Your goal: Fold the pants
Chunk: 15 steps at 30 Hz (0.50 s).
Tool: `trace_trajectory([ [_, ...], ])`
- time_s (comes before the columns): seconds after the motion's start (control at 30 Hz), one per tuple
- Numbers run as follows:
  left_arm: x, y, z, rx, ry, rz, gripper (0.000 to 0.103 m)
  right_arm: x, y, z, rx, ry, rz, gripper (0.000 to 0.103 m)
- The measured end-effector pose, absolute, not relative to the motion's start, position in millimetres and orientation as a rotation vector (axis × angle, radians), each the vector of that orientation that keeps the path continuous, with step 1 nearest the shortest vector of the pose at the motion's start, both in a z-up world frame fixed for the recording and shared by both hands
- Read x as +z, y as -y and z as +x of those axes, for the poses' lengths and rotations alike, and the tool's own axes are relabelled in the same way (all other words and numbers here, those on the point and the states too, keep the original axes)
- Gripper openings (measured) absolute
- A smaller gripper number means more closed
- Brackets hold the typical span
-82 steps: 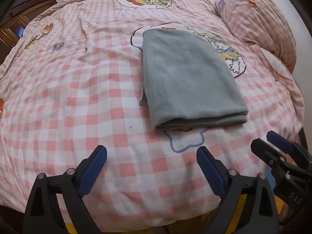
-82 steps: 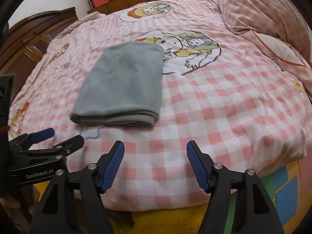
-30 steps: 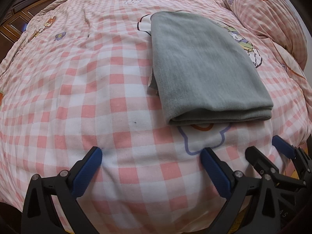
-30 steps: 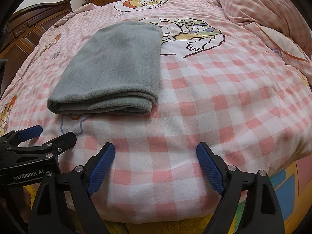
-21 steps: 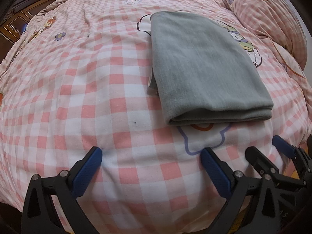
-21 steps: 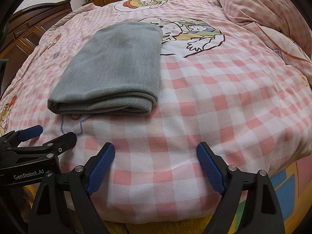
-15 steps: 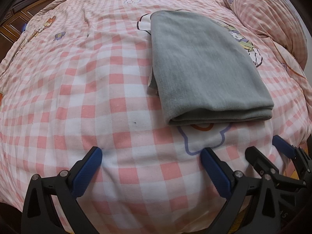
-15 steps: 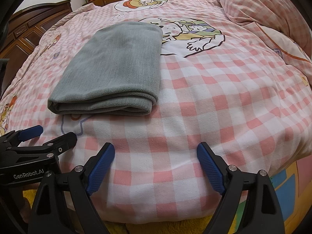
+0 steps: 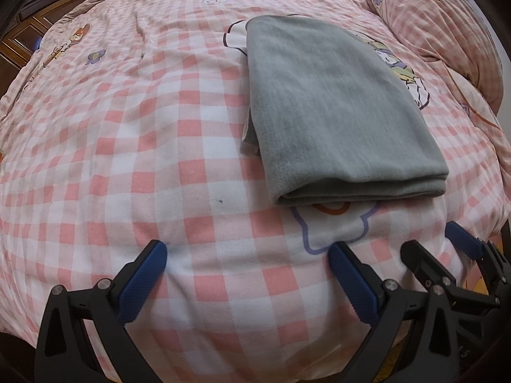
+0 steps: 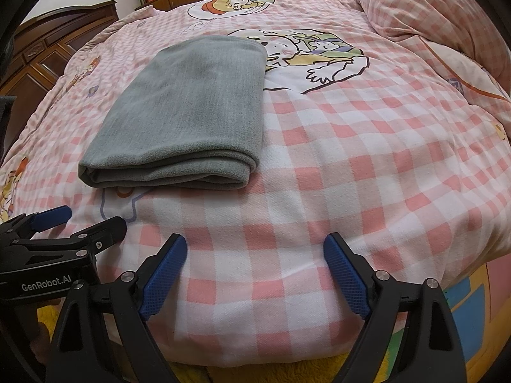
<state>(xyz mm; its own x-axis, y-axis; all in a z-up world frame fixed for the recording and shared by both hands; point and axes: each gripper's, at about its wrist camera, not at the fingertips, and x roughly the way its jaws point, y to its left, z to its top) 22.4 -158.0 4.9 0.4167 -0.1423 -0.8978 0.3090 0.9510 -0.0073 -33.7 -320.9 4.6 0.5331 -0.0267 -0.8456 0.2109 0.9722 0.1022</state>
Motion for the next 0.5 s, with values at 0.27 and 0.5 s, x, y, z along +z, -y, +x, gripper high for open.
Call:
trace_trajectory([
  [0.27, 4.9, 157.9, 22.8, -0.285, -1.106, 0.169, 0.103, 4.7, 320.8, -33.5, -0.143, -1.0, 0.201, 0.09],
  [0.5, 4.9, 157.9, 22.9, -0.285, -1.106, 0.17, 0.103, 4.5, 320.9, -33.8, -0.143, -1.0, 0.202, 0.09],
])
